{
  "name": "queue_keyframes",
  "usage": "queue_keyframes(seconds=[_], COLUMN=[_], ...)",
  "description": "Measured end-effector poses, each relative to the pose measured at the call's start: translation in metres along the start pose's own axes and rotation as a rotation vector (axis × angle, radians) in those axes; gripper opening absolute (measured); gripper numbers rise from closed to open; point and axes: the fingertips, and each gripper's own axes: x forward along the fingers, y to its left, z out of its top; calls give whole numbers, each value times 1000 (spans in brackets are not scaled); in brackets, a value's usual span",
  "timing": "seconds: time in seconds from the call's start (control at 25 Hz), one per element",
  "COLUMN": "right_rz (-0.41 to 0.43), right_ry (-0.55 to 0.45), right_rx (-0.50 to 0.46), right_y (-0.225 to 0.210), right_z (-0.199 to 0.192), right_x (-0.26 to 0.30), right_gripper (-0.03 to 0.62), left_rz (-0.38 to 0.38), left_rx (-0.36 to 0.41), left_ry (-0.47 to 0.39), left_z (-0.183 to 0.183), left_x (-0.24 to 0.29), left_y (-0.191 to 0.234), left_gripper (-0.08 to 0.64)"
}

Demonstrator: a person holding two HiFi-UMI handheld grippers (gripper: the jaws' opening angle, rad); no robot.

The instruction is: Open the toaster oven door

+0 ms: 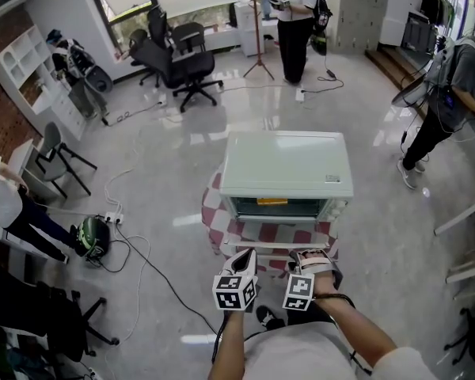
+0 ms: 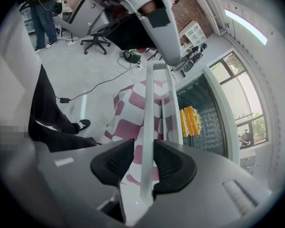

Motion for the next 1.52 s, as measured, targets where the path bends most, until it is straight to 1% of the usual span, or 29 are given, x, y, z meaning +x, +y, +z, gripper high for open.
queue_keyframes(seconds=[0.16,0.36,0.6,0.64,0.68,0.8,0.88,0.96,1.0,1.08,1.16,1.36,1.52], right_rz=[28,27,50,70,107,259,325,360,376,412,439,454,458], right_ry=[-1,1,-17,-41,-86,-292,-396,-455,-468,-463,-433,-414,-402], right_rx=[18,19,46,67,99,208,292,413,477,575,611,594,572], right_y=[12,20,30,32,34,40,33,16,7,-2,-1,6,13], right_z=[0,0,-2,1,8,35,43,44,43,37,30,29,30], right_x=[3,6,6,2,-4,-28,-41,-48,-49,-43,-32,-24,-20], right_gripper=[126,140,153,147,136,144,142,133,133,133,135,141,141], left_rz=[-2,25,39,41,44,48,50,51,52,53,58,74,83], left_rx=[30,1,17,16,13,-2,-14,-24,-28,-36,-43,-66,-67], left_ry=[10,31,71,77,84,106,119,125,127,131,133,128,109], left_z=[5,-8,-19,-21,-24,-34,-41,-45,-46,-48,-51,-50,-47], left_x=[15,30,36,37,37,39,38,34,32,31,30,25,19], left_y=[1,14,15,16,16,18,19,20,21,21,22,30,33], left_gripper=[5,5,5,5,5,5,5,5,5,5,5,5,5])
